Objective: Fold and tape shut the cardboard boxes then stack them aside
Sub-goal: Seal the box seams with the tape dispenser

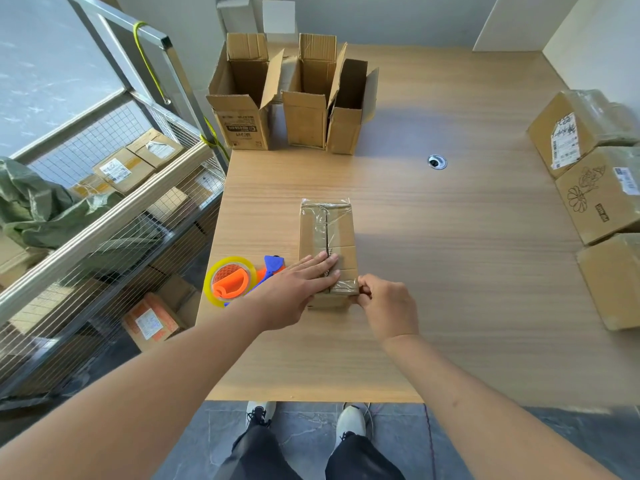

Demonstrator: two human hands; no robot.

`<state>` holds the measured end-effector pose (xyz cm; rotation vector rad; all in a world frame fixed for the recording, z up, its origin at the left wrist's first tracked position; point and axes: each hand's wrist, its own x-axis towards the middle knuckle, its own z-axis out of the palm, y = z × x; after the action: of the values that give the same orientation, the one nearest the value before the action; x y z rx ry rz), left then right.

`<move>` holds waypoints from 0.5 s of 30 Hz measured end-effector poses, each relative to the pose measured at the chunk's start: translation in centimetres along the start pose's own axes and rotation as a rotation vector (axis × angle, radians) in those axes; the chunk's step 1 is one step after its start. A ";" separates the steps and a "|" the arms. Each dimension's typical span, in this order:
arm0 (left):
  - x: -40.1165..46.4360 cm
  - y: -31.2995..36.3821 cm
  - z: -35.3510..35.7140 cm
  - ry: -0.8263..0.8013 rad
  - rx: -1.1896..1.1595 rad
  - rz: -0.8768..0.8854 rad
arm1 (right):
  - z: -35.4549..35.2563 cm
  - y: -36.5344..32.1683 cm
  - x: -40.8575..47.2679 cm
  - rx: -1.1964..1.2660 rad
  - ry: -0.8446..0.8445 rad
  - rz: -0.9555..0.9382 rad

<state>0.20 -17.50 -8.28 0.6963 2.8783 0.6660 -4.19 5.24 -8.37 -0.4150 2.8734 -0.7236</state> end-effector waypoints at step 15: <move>2.6 3.6 -2.3 0.151 -0.562 -0.364 | -3.8 -1.0 1.7 0.044 -0.121 0.209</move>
<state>-1.13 -14.29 -4.65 0.0478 2.6168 1.4186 -6.38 5.53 -4.65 -0.1443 2.7289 -0.6973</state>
